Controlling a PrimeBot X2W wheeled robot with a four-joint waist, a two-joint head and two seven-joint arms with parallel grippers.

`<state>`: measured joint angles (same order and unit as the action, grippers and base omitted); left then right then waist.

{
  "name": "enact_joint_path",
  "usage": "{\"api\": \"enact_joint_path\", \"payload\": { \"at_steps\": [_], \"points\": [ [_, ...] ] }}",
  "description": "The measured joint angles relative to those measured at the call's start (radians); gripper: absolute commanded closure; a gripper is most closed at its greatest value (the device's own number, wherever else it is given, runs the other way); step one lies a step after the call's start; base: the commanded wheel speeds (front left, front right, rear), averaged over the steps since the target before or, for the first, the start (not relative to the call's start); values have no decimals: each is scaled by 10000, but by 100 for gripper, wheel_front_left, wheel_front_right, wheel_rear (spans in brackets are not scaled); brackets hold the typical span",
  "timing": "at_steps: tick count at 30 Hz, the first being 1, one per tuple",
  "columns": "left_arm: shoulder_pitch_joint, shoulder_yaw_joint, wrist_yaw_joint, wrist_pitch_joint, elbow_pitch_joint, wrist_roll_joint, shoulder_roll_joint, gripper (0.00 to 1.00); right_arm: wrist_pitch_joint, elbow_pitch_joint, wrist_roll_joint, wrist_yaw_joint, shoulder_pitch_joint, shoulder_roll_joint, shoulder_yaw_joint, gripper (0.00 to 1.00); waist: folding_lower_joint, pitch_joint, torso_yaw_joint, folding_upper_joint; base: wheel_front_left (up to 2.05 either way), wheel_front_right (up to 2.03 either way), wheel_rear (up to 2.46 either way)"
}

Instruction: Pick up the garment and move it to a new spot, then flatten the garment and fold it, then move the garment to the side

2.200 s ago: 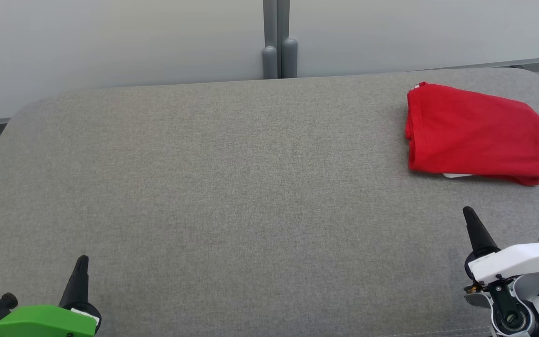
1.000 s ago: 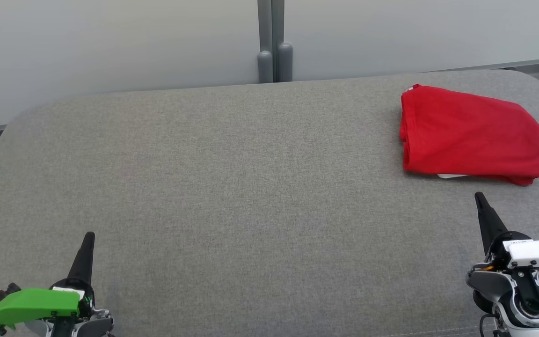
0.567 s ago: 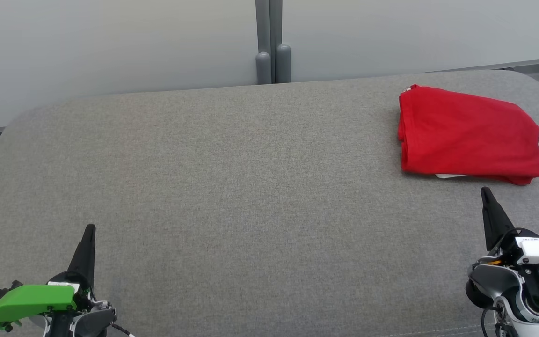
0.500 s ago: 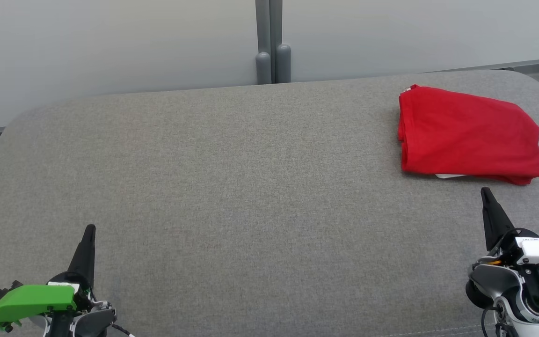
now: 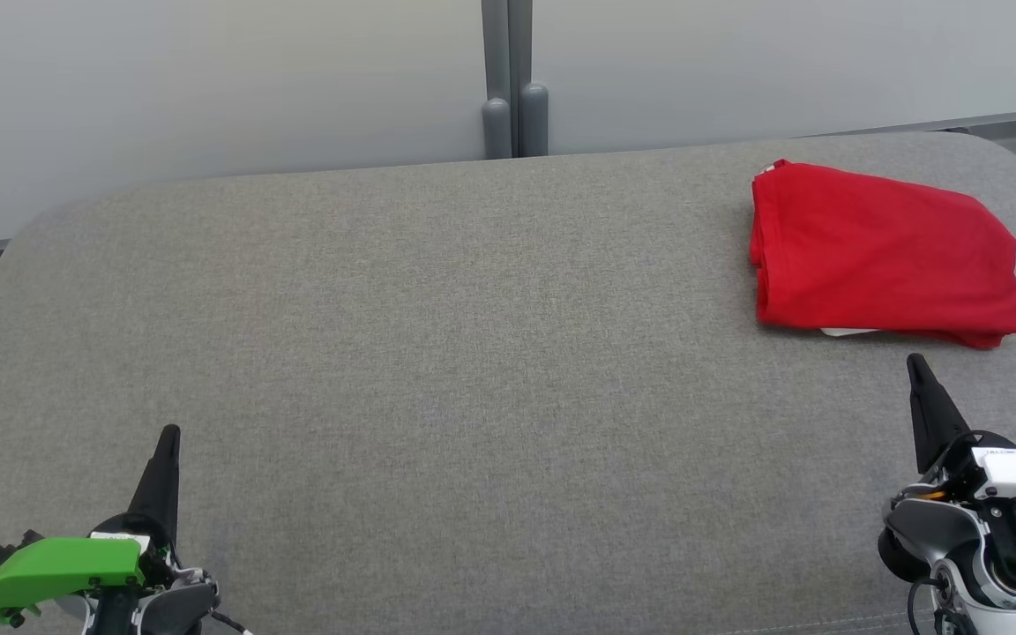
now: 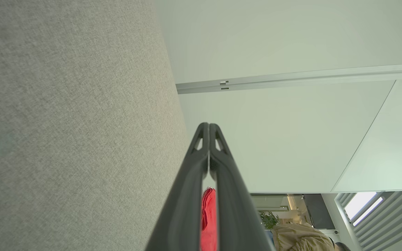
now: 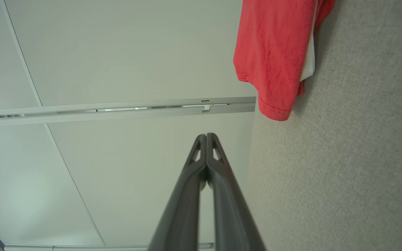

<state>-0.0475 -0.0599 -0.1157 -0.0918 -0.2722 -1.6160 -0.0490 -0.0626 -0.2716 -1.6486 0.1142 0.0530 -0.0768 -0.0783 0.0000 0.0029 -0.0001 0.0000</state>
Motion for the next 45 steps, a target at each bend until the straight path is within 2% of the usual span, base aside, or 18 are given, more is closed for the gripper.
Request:
{"api": "enact_joint_path", "payload": {
  "at_steps": [45],
  "points": [
    [-88, -19, -31, -46, -77, 0, 2, 100, -12, -94, 0, 2, 11, 23, -25, 100, 0, -4, 0, 0, 0, 0, 0]
  ]
}}
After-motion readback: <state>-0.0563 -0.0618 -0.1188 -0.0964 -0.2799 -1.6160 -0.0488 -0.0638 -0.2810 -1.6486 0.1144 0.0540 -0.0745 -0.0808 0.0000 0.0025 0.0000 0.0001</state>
